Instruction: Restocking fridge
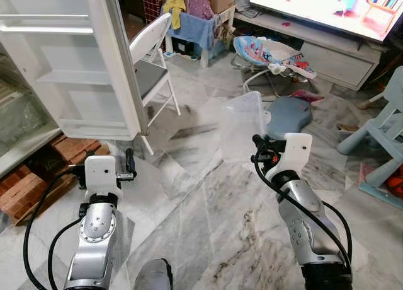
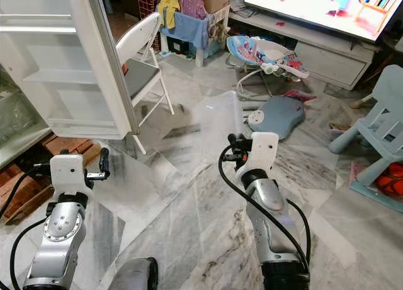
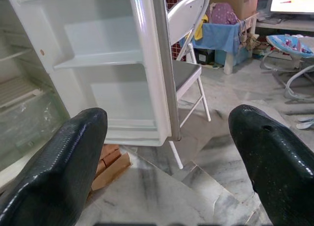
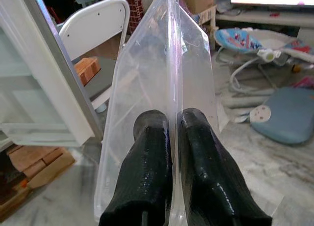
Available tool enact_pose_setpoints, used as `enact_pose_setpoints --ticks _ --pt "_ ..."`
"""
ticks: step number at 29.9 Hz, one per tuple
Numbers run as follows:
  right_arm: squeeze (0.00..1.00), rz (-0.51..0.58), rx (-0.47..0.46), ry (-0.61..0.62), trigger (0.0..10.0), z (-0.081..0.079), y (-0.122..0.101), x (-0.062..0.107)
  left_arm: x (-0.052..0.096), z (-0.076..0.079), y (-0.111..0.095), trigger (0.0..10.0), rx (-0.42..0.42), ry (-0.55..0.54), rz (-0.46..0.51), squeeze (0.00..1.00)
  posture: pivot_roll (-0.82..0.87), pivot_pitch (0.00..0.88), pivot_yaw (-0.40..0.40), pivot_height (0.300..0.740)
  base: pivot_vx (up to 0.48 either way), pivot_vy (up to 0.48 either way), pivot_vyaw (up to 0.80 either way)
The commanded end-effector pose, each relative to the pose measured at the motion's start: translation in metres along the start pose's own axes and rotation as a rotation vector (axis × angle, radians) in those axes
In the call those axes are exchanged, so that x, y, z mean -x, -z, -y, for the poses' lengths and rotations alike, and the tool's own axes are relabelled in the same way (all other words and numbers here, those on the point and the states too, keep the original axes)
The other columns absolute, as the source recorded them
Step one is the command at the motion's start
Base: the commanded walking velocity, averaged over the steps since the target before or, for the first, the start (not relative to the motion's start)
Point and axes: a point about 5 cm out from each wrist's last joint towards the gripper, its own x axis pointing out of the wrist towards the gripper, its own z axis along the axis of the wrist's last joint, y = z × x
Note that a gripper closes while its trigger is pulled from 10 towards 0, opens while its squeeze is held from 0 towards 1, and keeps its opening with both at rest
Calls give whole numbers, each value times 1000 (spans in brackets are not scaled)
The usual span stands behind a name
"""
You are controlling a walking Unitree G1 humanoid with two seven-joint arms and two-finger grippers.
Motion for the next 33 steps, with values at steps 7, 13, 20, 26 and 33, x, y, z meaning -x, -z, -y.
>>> enact_pose_setpoints --ticks 7,13,20,26,33 --pt "0 44 64 -57 10000 -3 -8 -5 -4 1 -1 10000 -3 -16 6 0 108 0 -26 740 0 0 525" --pt "0 16 46 -49 10000 -2 0 -5 -3 2 1 10000 -2 -31 -2 0 110 7 -27 740 0 0 800" --pt "0 8 49 -43 10000 -2 4 -5 -2 3 3 10000 -10 -19 -13 0 114 6 -25 740 0 0 800" --pt "0 1 11 -1 10000 2 7 -8 -2 2 4 10000 -19 -30 -12 0 112 6 -19 740 0 0 800" --pt "0 5 -19 32 10000 8 6 -10 -5 0 5 10000 -17 -55 -20 0 104 6 -14 740 0 0 800"
